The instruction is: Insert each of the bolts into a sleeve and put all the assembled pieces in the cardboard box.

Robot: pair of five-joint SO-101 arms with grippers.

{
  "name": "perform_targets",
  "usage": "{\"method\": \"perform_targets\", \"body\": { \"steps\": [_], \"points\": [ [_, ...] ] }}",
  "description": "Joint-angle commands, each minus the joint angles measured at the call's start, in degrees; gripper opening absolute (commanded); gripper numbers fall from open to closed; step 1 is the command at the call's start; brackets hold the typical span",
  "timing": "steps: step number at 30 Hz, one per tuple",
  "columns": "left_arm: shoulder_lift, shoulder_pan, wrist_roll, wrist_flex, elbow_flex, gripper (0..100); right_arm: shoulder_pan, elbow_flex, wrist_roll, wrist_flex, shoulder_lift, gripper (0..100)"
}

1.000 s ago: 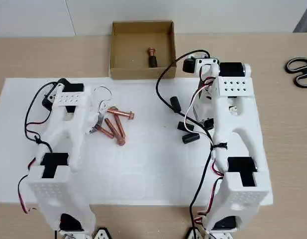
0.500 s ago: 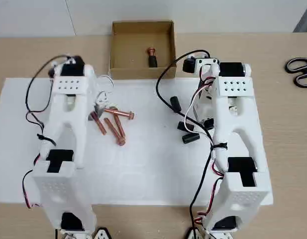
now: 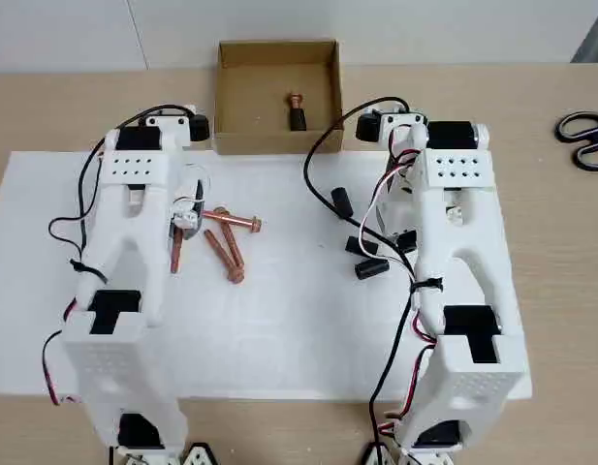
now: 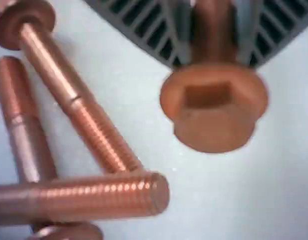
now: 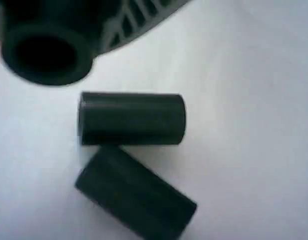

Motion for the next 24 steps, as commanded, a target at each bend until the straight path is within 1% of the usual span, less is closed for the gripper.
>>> {"method": "perform_targets", "body": {
  "steps": [1, 5, 13, 20, 24],
  "points": [
    [-0.62, -1.05, -2.73, -2.46, 0.92, 2, 0.22, -0.26, 0.26, -0.13, -3.82, 0.3],
    [-0.62, -2.55, -3.16, -5.36, 2.59, 7, 0.22, -0.26, 0.26, -0.13, -3.82, 0.3],
    [-0.62, -2.90, -3.16, -12.48, 8.22, 7, 0.22, -0.26, 0.26, -0.31, -3.65, 0.3],
    [-0.62, -3.08, -3.08, -14.68, 9.27, 7, 0.22, -0.26, 0.26, -0.31, -3.56, 0.3],
    [-0.88, -3.25, -2.90, -14.15, 9.27, 7, 0.22, -0.26, 0.26, -0.31, -3.56, 0.3]
  ]
}}
